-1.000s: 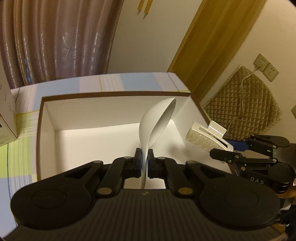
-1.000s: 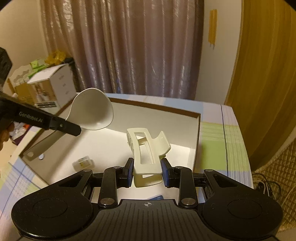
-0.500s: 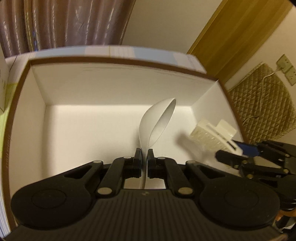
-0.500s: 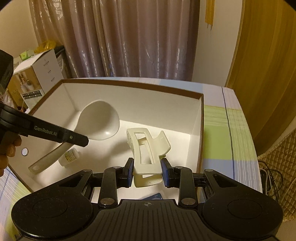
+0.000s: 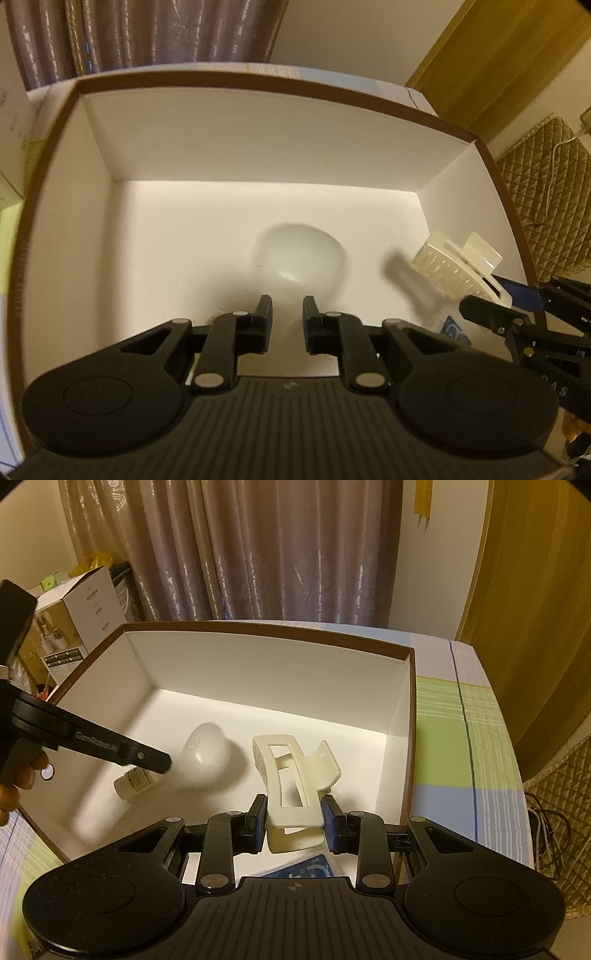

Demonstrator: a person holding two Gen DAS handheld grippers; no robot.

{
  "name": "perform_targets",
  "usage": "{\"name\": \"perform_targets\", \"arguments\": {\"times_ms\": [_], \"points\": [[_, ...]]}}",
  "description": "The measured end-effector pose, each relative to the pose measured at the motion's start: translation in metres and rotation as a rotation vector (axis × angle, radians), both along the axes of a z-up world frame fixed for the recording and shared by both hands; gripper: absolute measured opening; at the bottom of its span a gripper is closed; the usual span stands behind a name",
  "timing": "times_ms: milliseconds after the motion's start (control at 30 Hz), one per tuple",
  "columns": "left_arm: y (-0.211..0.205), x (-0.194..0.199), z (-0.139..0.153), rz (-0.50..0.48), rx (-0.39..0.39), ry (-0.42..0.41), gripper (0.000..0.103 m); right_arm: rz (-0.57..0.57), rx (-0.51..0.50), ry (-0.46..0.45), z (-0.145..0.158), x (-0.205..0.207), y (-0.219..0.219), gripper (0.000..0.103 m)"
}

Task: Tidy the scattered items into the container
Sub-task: 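Open the left tool to drop the scoop while the right tool releases the hair clip into the box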

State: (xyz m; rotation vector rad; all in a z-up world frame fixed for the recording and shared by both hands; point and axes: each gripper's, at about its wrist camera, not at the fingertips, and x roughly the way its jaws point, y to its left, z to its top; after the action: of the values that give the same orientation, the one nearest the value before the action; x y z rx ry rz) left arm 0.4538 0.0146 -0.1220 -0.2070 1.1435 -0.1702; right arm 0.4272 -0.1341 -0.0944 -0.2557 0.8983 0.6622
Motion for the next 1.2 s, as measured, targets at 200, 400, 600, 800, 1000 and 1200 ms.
{"name": "perform_targets", "arguments": {"times_ms": [200,400,600,800,1000,1200], "points": [[0.01,-0.011,0.011,0.009,0.044,-0.03,0.018,-0.015,0.01,0.003,0.0,0.003,0.005,0.033],[0.023,-0.018,0.021,0.02,0.051,-0.045,0.021,-0.03,0.027,-0.028,0.0,0.005,0.013,0.092],[0.029,-0.031,0.031,0.02,0.042,-0.066,0.028,0.028,0.033,-0.044,0.01,-0.008,0.011,0.095],[0.028,-0.05,0.042,-0.005,0.031,-0.083,0.036,0.032,-0.007,-0.014,0.016,-0.026,0.001,0.095],[0.025,-0.068,0.051,-0.02,0.046,-0.101,0.042,0.01,-0.017,0.004,0.02,-0.045,-0.013,0.095],[0.025,-0.084,0.063,-0.025,0.065,-0.127,0.052,-0.002,-0.011,-0.008,0.031,-0.062,-0.021,0.095]]}}
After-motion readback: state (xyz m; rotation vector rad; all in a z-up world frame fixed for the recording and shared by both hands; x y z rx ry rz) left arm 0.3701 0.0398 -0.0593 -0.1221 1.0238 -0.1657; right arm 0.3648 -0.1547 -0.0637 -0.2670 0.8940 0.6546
